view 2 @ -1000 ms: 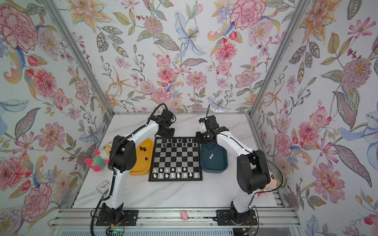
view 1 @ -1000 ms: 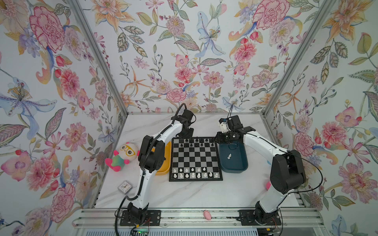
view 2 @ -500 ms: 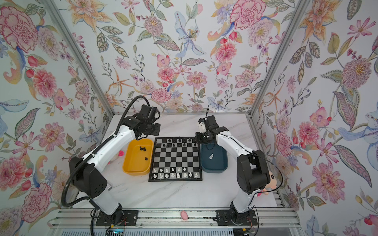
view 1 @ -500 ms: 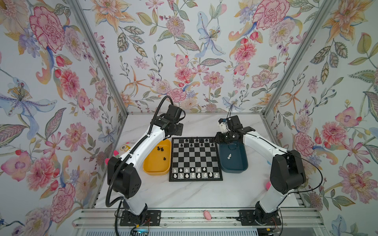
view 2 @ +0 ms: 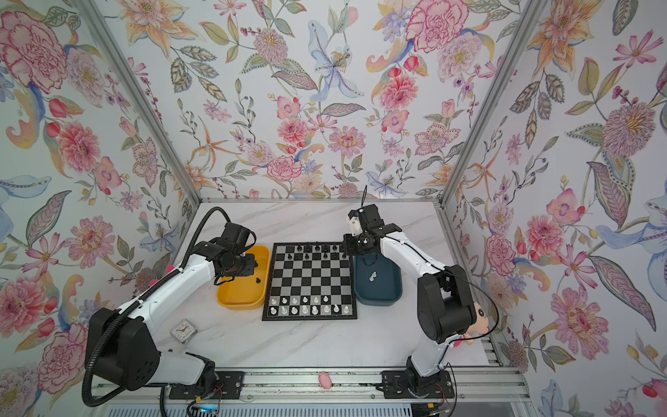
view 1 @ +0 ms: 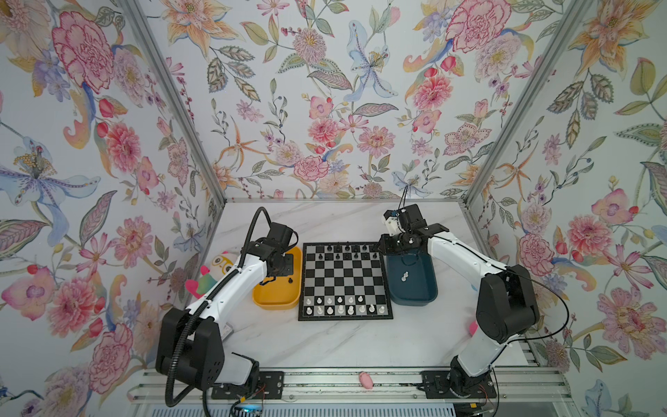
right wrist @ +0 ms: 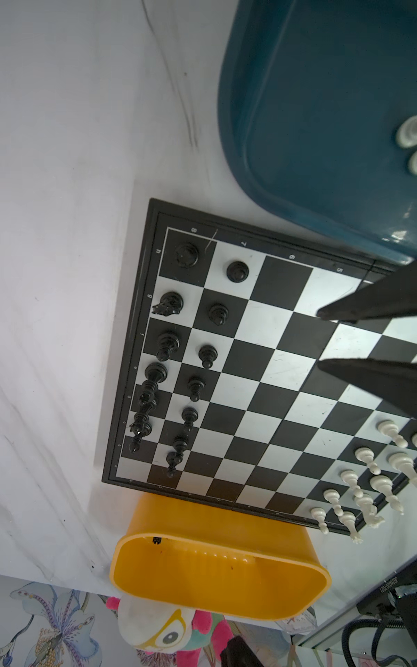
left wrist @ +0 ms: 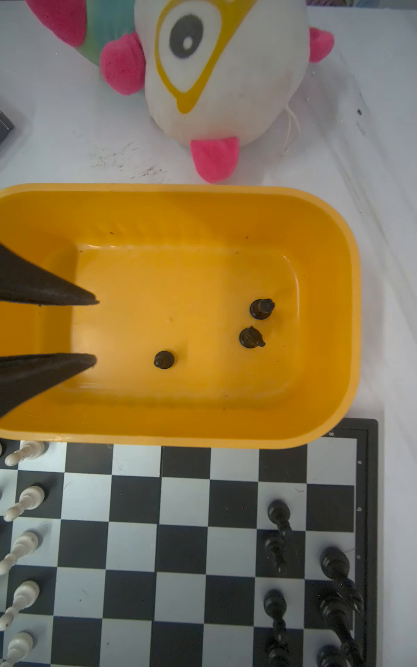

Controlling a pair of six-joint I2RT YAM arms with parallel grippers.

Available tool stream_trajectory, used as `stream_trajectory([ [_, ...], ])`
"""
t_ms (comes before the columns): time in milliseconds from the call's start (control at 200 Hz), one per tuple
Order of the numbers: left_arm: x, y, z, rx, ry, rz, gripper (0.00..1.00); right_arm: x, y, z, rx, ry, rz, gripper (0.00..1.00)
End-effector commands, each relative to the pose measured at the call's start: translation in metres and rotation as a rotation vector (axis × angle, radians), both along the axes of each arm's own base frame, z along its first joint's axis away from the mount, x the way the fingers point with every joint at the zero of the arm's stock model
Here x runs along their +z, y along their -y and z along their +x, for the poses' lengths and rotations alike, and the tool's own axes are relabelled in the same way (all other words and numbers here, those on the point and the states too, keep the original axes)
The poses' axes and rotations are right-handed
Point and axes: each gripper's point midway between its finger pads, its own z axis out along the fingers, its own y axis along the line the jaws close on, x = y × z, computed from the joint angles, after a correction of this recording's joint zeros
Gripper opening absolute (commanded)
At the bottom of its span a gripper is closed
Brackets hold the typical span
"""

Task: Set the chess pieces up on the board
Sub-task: 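Swing the left gripper back over the yellow tray, then lower the left gripper onto another black pawn in the yellow tray and close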

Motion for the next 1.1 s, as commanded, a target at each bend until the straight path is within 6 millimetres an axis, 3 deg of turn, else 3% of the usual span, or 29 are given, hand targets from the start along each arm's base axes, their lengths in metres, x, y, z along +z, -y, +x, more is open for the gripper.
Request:
stream_trajectory([
  [0,-0.015,0.006,0.004,0.002,-0.013,-0.047,0.25,0.013,-0.003,-0.001,-0.003,0.018,-0.007,0.21],
  [175,-0.034,0.007,0.003,0.002,-0.046,-0.062,0.25,0.01,-0.003,0.0,-0.006,0.008,-0.016,0.21],
  [781,-0.066,0.012,0.004,-0.006,-0.09,-0.104,0.25,0.005,-0.01,0.003,0.01,-0.008,-0.022,0.21],
  [816,-0.078,0.011,0.003,-0.005,-0.122,-0.094,0.25,0.005,-0.01,0.003,0.009,-0.008,-0.022,0.21],
  [1096,-0.088,0.01,0.009,0.003,-0.131,-0.095,0.24,0.004,-0.011,0.003,0.012,-0.009,-0.023,0.21],
])
